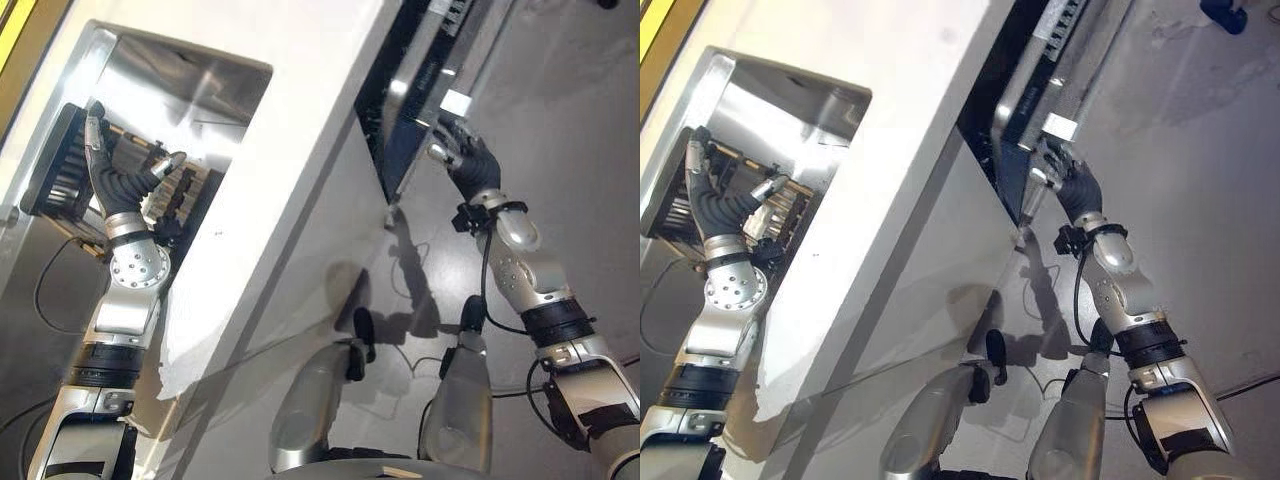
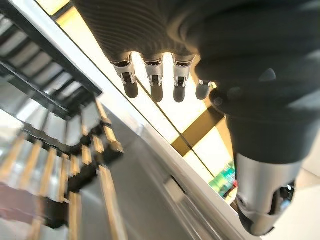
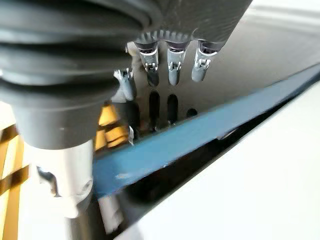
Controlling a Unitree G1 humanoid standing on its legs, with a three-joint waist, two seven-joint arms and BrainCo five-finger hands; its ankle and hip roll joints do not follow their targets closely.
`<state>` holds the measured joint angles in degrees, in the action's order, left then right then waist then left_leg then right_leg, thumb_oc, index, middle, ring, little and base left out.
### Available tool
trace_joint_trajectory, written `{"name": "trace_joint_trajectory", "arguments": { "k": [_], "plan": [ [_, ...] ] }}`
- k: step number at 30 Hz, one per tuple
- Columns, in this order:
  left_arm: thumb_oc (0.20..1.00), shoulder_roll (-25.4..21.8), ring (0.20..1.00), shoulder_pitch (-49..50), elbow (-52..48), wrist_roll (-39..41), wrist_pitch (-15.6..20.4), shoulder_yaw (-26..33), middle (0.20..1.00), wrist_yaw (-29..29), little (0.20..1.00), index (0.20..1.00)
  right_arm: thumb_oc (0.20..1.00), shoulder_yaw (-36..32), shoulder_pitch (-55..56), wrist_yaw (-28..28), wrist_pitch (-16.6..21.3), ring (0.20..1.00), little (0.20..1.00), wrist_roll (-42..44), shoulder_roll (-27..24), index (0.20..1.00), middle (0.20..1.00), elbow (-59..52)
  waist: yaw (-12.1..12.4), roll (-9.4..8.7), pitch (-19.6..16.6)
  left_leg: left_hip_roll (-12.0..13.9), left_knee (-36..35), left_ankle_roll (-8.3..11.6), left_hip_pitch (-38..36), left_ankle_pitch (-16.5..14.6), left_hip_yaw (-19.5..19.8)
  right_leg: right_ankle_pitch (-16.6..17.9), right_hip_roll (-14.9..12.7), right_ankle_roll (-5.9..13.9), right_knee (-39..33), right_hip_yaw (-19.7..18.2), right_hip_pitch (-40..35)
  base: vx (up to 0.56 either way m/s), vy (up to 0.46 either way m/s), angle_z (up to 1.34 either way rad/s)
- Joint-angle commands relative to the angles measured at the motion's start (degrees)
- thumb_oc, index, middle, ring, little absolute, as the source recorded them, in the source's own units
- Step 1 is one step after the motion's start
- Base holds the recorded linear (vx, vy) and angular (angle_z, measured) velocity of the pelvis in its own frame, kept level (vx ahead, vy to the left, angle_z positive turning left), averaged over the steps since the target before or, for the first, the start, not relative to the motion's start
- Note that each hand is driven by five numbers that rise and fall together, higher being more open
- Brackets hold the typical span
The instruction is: Pick up plates and place into dishwasher.
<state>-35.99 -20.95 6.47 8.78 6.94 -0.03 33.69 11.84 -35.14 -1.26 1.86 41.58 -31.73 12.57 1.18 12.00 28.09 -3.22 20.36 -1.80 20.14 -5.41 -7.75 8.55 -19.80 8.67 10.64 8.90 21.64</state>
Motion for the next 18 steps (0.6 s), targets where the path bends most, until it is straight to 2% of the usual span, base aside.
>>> {"name": "trace_joint_trajectory", "arguments": {
  "k": [1, 8, 18],
  "plan": [
    [1.0, -2.13, 1.0, 1.38, -1.46, 0.5, 1.05, 1.54, 1.0, 0.15, 1.0, 1.0, 1.0, -5.51, -8.45, 2.11, 8.57, 1.0, 1.0, -0.68, 0.87, 1.0, 1.0, -10.71, 1.22, -3.49, -1.31, 1.27, -4.14, 4.87, -1.53, 4.5, 1.53, -3.76, -0.87, -1.2, 3.72, -0.78, -4.19, 0.06, -0.104, 0.24],
    [1.0, -3.59, 1.0, 1.71, -0.68, -0.32, 2.23, 2.56, 1.0, -1.27, 1.0, 1.0, 1.0, -6.48, -4.55, 1.05, 11.42, 1.0, 1.0, -0.65, 2.36, 1.0, 1.0, -11.47, 2.76, -7.28, -3.02, 2.72, -4.2, 4.9, -3.3, 4.0, 2.02, -2.97, -0.15, -1.29, 1.07, 2.09, -8.92, 0.04, -0.118, 0.18],
    [1.0, -3.44, 1.0, 0.84, -0.33, -1.49, 2.09, 2.5, 1.0, -2.64, 1.0, 1.0, 1.0, -7.11, -0.81, -1.92, 11.56, 1.0, 1.0, -1.32, 3.88, 1.0, 1.0, -10.92, 2.73, -9.09, -4.26, 3.45, -6.05, 4.45, -5.66, 4.25, 1.95, -2.98, 0.94, -1.45, 0.18, 2.93, -11.19, -0.02, -0.05, 0.04]
  ]
}}
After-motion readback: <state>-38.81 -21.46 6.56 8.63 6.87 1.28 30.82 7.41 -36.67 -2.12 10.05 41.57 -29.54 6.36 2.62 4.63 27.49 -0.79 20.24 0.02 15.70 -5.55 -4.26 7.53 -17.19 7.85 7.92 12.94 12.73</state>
